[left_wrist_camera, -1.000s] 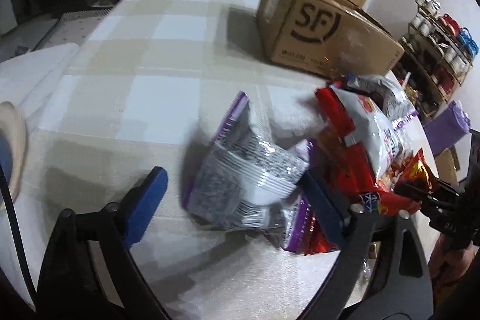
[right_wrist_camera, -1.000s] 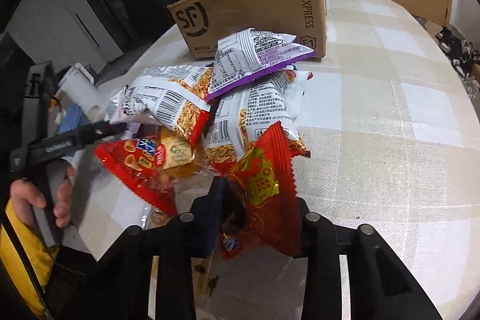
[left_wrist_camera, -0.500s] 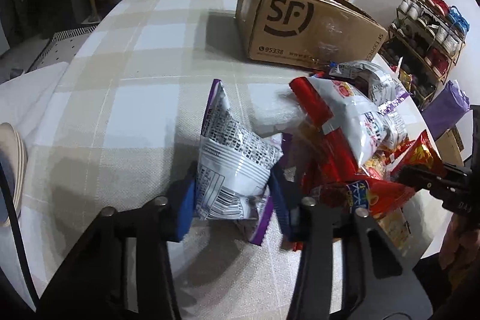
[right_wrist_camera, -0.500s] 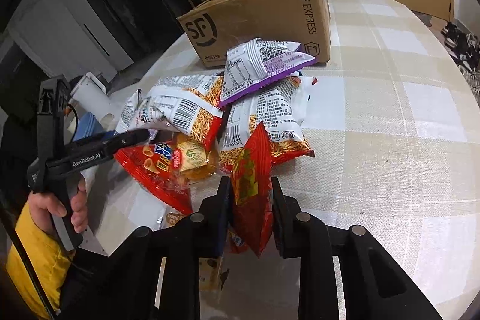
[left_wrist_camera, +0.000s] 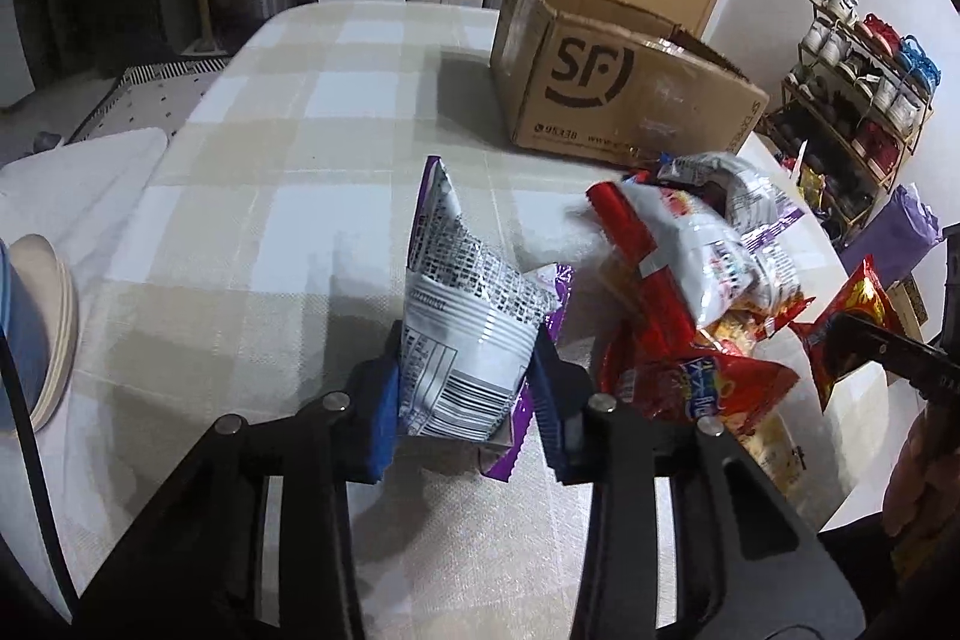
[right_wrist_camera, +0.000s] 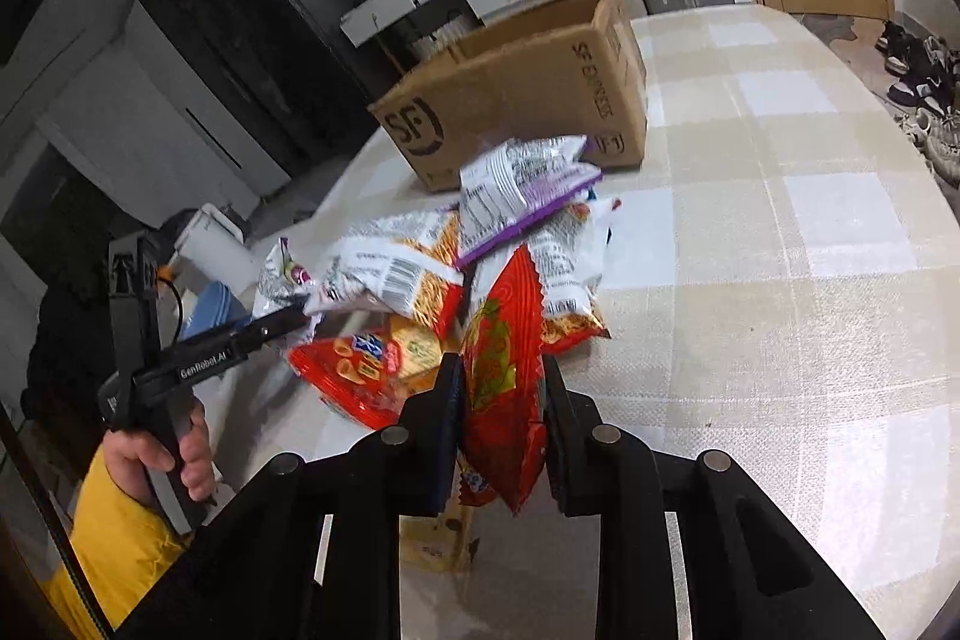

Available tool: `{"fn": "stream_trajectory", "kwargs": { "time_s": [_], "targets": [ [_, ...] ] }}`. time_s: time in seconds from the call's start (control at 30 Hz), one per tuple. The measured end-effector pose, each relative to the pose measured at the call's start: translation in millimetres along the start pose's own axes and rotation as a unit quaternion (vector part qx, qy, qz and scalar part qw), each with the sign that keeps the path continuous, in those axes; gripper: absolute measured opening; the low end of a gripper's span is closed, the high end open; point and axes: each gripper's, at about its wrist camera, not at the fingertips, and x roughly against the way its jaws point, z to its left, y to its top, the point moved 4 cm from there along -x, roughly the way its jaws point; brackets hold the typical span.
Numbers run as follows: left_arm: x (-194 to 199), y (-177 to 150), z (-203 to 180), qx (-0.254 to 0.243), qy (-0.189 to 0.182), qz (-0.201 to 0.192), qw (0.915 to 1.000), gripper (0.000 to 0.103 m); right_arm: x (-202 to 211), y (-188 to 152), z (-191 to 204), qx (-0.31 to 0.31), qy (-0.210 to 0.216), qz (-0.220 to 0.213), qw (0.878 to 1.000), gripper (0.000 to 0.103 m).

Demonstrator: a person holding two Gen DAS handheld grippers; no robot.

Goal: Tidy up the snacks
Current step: 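Lift both held bags and carry them over the open cardboard box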

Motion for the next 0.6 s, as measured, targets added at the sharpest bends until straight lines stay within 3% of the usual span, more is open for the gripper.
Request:
{"fn": "stream_trajectory", "kwargs": {
  "time_s": [0.13, 0.33, 0.6],
  "targets": [
    [17, -3, -4, 0.003, 0.019, -0.014, 0.9997, 0.034, 7, 1, 3, 0.000, 0.010, -0.012, 1.000, 0.024],
    [48, 0, -19, -0.003, 0.023, -0.054, 0.9983, 0.034, 15, 3, 16, 0.012, 0.020, -0.028, 0.999, 0.024],
    [70, 4, -34, -0.023, 0.033, -0.076, 0.9963, 0.034, 13, 6, 19, -0.009, 0.043, -0.039, 0.998, 0.024]
  ]
}}
